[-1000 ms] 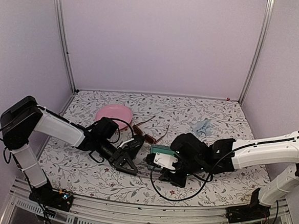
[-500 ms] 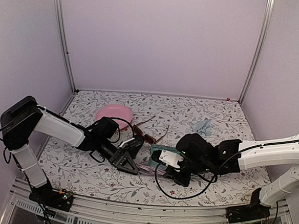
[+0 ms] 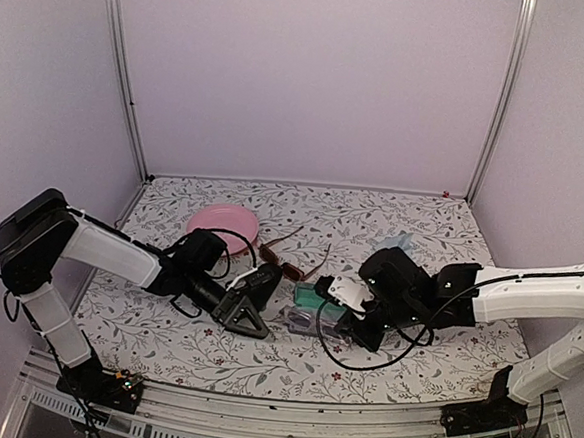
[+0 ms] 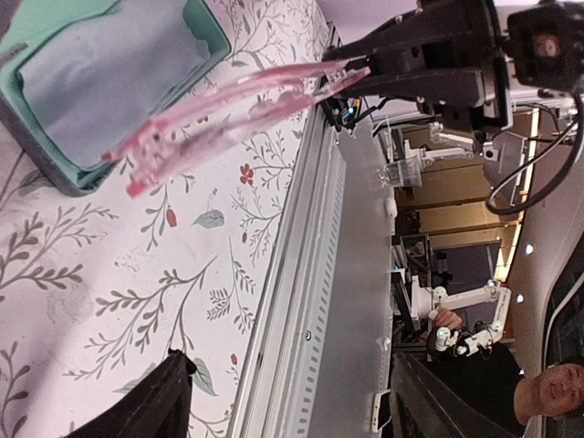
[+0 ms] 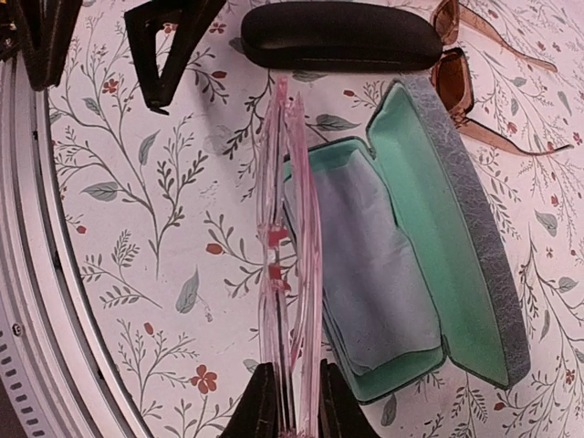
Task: Organize the sunglasses
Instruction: Pass from the left arm to the right, then place the sunglasses in the sunglasses case.
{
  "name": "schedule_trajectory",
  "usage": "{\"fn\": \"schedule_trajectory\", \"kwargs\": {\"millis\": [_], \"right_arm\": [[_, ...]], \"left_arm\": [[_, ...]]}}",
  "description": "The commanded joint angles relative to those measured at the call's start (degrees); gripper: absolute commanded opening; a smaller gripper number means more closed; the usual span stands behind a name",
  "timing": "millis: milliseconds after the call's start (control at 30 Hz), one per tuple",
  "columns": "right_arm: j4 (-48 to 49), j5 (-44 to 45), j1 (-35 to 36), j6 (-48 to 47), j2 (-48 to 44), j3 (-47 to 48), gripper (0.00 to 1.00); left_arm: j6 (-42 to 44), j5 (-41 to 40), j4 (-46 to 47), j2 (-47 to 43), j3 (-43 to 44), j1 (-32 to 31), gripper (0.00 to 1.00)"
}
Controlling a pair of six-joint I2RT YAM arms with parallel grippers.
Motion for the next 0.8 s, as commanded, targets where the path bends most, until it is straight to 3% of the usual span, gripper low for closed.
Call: {"fn": "schedule_trajectory", "kwargs": {"millis": [0,767], "right_arm": [[0.04,-3.09,-3.89,0.07,-0.87,0.50,0.14],[-2.61,-12.14,-11.75,-5.31,6.19,3.67,0.09]], "left_arm": [[1.41,-1.85,-0.28,-2.11,-0.43,0.80,0.75],[1.73,-2.16,-0.19,-2.49,-0.17,0.80,0.74]]}}
